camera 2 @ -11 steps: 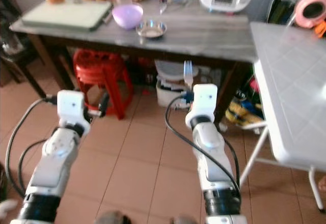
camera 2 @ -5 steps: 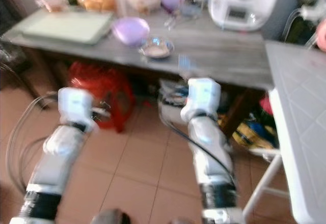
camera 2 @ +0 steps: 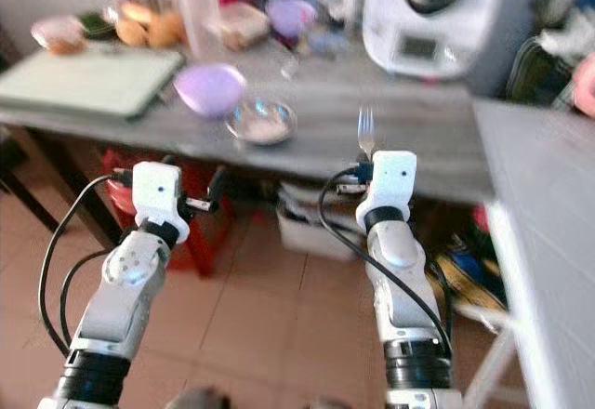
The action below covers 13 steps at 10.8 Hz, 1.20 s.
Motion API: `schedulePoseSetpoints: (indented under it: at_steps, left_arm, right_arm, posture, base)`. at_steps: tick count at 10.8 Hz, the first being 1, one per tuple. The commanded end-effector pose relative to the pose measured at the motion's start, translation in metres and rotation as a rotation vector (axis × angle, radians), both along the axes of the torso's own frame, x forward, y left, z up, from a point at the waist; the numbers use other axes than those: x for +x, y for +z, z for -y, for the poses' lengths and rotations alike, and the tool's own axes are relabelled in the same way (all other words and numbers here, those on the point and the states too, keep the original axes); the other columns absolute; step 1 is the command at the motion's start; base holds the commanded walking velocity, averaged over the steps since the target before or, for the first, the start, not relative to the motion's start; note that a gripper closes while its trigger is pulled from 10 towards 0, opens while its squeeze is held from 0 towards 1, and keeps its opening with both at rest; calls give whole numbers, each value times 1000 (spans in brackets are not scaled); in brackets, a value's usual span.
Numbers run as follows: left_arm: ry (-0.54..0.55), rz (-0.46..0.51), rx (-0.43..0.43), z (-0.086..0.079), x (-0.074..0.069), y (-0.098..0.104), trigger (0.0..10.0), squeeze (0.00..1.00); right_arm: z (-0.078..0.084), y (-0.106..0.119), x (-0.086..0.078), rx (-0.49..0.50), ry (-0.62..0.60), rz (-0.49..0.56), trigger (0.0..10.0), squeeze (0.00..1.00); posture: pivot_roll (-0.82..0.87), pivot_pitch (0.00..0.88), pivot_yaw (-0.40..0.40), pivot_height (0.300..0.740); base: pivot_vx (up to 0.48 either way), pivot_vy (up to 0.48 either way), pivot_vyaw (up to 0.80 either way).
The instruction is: Setting the table
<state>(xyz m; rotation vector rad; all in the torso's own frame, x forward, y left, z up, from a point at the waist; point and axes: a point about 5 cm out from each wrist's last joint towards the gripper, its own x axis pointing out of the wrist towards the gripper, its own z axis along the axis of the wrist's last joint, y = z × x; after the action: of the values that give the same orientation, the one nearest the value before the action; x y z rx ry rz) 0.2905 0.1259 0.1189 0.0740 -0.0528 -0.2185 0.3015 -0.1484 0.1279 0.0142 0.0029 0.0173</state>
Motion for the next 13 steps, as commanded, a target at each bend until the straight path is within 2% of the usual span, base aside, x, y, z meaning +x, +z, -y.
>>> schedulePoseSetpoints:
  at_steps: [1, 7, 9, 10, 13]
  left_arm:
    - [8, 14, 12, -5, 2, 4, 10000, 0]
    - [20, 10, 36, -7, 3, 3, 10000, 0]
    - [16, 7, 35, -6, 3, 3, 10000, 0]
    - [7, 42, -2, -5, 1, 8, 10000, 0]
    - [-13, 33, -38, -3, -3, 7, 10000, 0]
  right_arm:
    - [-5, 8, 3, 7, 15, 30, 10000, 0]
    - [-1, 8, 5, 6, -36, 28, 10000, 0]
    - [6, 9, 6, 15, -90, 40, 10000, 0]
    - [15, 7, 7, 30, -146, 23, 10000, 0]
    - [17, 7, 9, 28, -168, 15, 10000, 0]
  posture:
    - [11, 0, -8, 740]
    - [17, 0, -7, 740]
    - [18, 0, -8, 740]
    - [20, 0, -11, 740]
    - [26, 0, -17, 740]
  base:
    - [390, 277, 0]
    - [304, 357, 0]
    - [276, 373, 0]
    - [0, 0, 0]
    - [0, 0, -758]
